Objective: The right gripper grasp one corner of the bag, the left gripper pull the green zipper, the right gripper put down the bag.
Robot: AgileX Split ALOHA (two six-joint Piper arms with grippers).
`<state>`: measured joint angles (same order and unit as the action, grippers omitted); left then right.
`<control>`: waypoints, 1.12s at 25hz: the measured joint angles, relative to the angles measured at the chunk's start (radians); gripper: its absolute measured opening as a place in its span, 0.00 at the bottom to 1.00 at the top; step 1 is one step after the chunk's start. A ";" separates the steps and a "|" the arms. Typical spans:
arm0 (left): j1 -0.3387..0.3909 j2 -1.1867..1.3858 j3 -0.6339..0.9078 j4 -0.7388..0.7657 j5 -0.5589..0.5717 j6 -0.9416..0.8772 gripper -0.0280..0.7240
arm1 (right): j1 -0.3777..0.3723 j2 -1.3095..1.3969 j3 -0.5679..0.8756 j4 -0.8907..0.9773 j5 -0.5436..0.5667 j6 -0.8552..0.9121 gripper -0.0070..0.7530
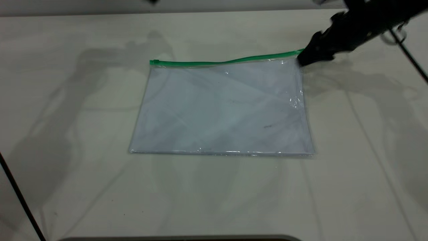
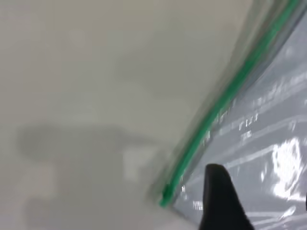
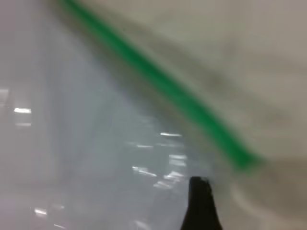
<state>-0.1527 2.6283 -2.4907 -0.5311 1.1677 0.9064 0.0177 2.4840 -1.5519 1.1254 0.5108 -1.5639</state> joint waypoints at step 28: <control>-0.046 -0.956 0.201 0.449 0.000 -0.575 0.64 | 0.034 -1.260 0.080 -0.861 0.724 1.257 0.62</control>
<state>-0.1989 1.6722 -2.2894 -0.0820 1.1677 0.3313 0.0513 1.2245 -1.4722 0.2642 1.2350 -0.3070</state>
